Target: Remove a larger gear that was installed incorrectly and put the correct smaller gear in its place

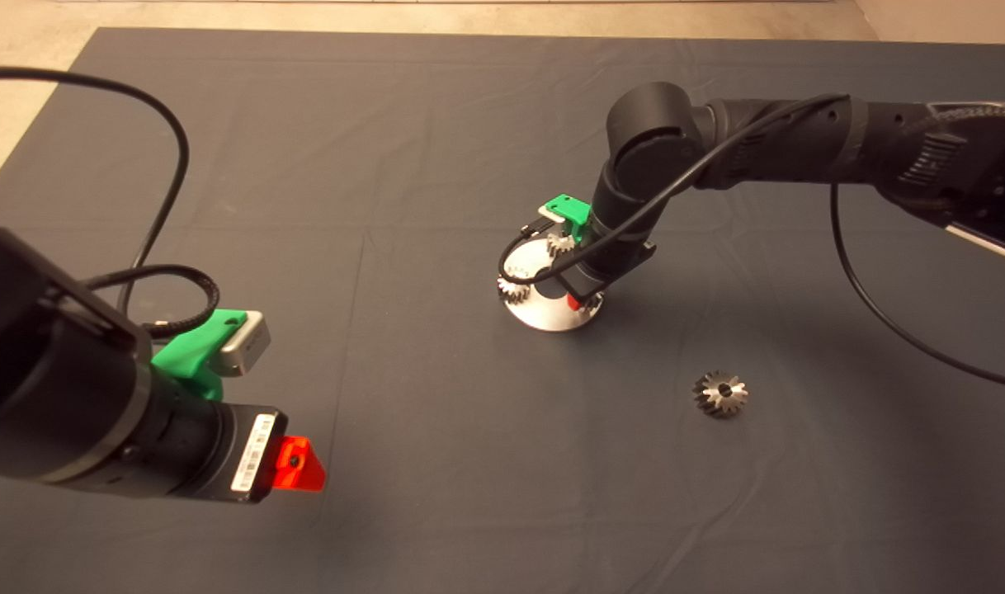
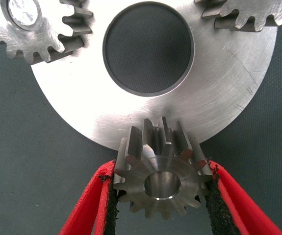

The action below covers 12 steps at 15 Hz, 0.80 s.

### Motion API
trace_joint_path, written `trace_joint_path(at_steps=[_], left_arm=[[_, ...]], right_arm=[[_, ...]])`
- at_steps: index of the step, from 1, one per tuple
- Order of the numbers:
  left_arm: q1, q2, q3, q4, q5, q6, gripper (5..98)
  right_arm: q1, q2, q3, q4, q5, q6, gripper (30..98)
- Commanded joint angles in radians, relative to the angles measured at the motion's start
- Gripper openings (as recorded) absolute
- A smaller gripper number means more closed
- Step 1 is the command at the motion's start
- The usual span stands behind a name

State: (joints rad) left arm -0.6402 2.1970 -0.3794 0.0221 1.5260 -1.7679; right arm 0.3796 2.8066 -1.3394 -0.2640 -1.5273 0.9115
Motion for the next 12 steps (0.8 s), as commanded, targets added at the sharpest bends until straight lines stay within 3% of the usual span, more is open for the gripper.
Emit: trace_joint_path(at_steps=[1, 5, 12], left_arm=[[-0.009, -0.001, 0.011, -0.018, 0.077, 0.001, 98.2], [-0.009, -0.001, 0.011, -0.018, 0.077, 0.001, 98.2], [-0.009, -0.001, 0.011, -0.017, 0.077, 0.001, 98.2]], right_arm=[[0.030, -0.015, 0.008, -0.027, -0.108, -0.003, 39.7], [0.024, -0.017, 0.010, -0.027, -0.119, -0.003, 39.6], [-0.014, -0.006, 0.007, -0.027, -0.114, -0.003, 39.5]])
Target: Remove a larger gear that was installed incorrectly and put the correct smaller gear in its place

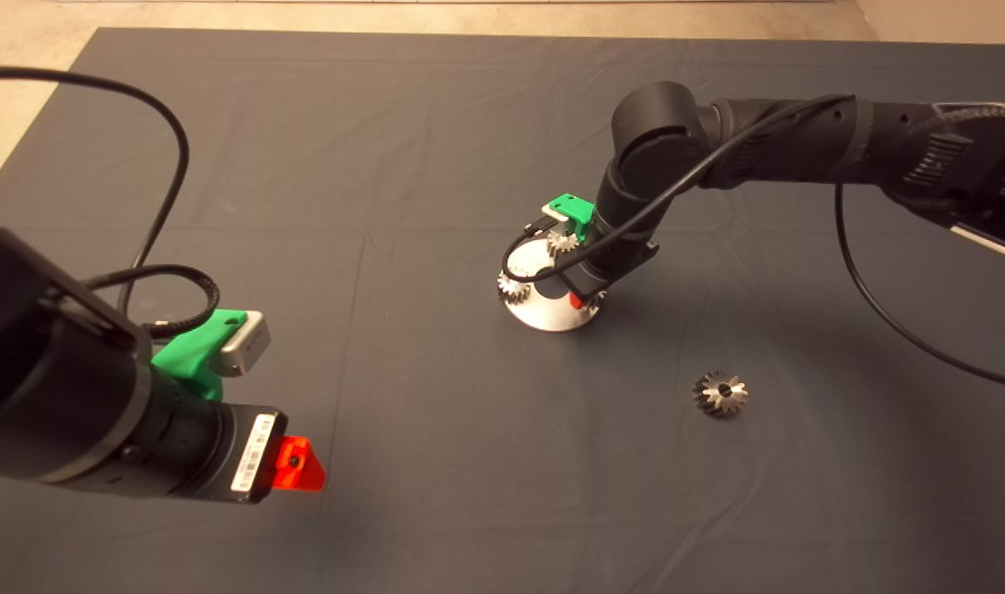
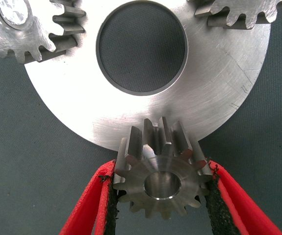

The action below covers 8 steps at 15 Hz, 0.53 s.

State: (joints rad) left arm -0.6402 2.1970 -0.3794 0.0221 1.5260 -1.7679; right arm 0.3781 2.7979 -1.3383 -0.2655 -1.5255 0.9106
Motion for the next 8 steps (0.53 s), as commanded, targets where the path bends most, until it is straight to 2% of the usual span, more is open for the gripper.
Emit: trace_joint_path(at_steps=[1, 8], left_arm=[[-0.009, -0.001, 0.011, -0.017, 0.077, 0.001, 98.2], [-0.009, -0.001, 0.011, -0.018, 0.077, 0.001, 98.2]], right_arm=[[-0.013, 0.004, 0.004, -0.026, -0.116, -0.001, 39.5], [-0.011, -0.002, 0.009, -0.026, -0.108, 0.002, 39.5]])
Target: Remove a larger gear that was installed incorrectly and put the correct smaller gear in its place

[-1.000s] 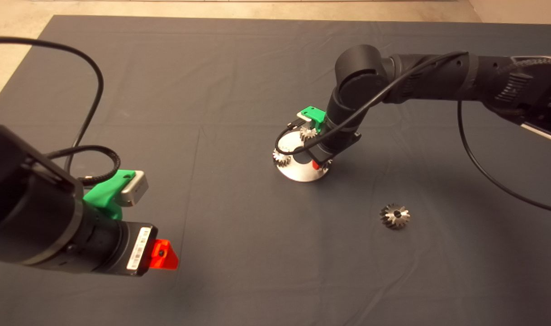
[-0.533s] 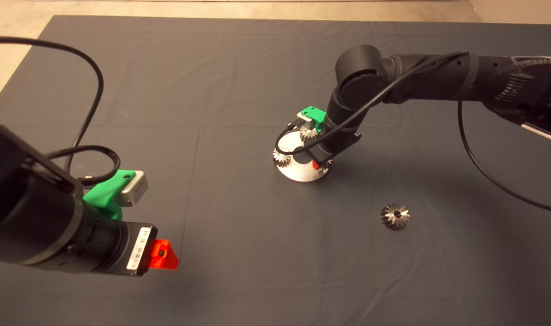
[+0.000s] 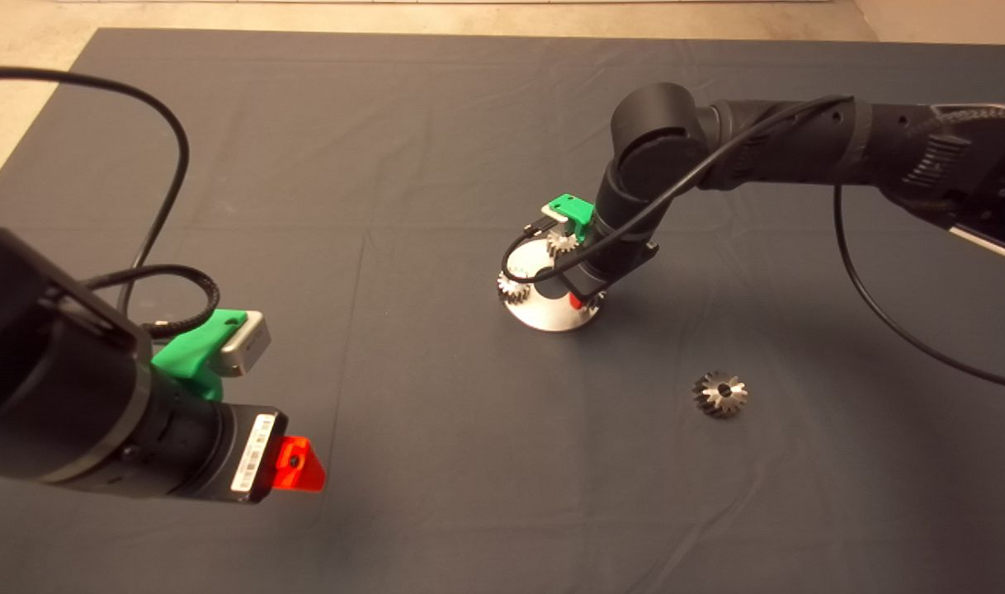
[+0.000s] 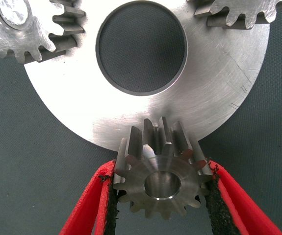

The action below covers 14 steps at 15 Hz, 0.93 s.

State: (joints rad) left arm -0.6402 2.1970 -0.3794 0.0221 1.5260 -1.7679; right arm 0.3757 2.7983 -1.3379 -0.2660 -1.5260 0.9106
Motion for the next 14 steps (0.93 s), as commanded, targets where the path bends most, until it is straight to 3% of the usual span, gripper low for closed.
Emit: trace_joint_path(at_steps=[1, 14], left_arm=[[-0.009, -0.001, 0.011, -0.018, 0.077, 0.001, 98.2], [-0.009, -0.002, 0.011, -0.017, 0.077, 0.001, 98.2]], right_arm=[[-0.009, -0.001, 0.008, -0.025, -0.107, 0.004, 39.5], [0.000, -0.006, 0.010, -0.018, -0.062, 0.004, 39.6]])
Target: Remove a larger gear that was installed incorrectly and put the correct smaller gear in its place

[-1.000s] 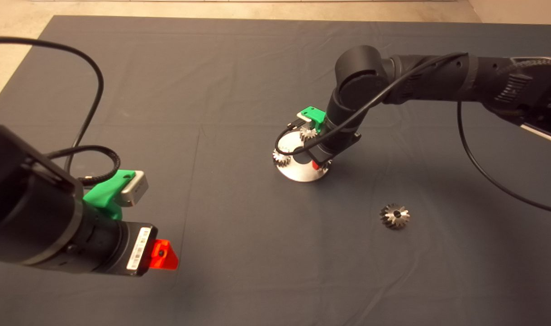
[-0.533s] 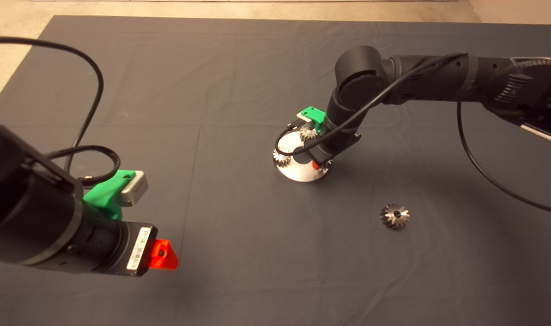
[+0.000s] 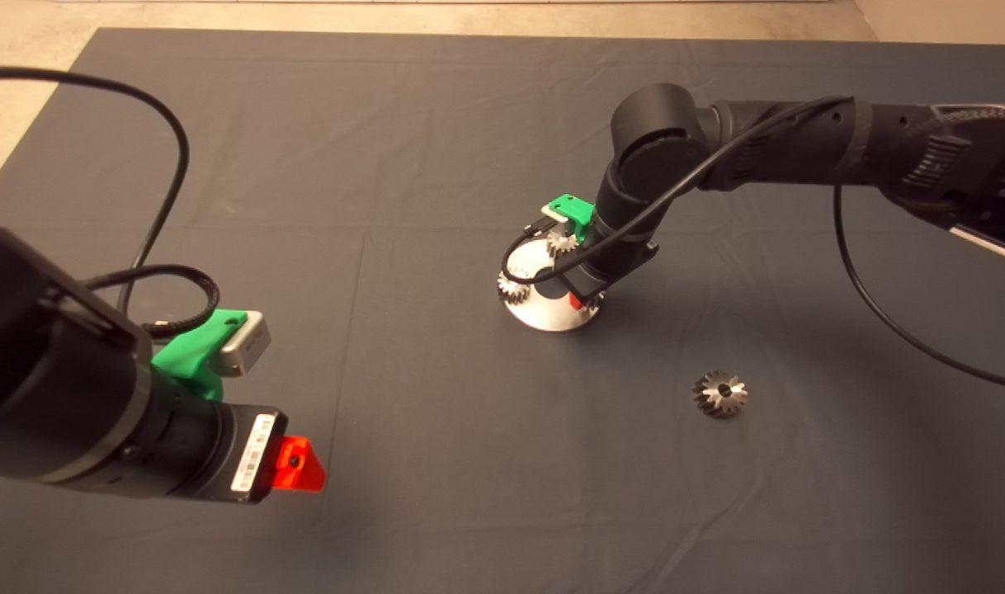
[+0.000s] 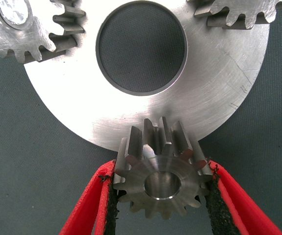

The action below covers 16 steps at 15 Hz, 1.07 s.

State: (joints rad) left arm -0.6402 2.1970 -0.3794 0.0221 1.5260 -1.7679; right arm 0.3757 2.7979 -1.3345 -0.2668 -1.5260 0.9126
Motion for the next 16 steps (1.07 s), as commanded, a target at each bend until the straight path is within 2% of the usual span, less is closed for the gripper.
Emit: trace_joint_path(at_steps=[1, 12, 14, 16], left_arm=[[-0.009, -0.001, 0.011, -0.018, 0.077, 0.001, 98.2], [-0.008, -0.001, 0.011, -0.016, 0.077, 0.001, 98.2], [-0.009, -0.001, 0.011, -0.016, 0.077, 0.001, 98.2], [-0.009, -0.001, 0.011, -0.017, 0.077, -0.001, 98.2]], right_arm=[[0.000, -0.005, 0.006, -0.017, -0.062, 0.002, 39.5], [0.000, -0.004, 0.008, 0.004, -0.060, 0.000, 39.5], [0.002, -0.005, 0.008, 0.020, -0.036, 0.001, 39.6], [0.006, -0.002, 0.008, 0.024, -0.026, 0.002, 39.5]])
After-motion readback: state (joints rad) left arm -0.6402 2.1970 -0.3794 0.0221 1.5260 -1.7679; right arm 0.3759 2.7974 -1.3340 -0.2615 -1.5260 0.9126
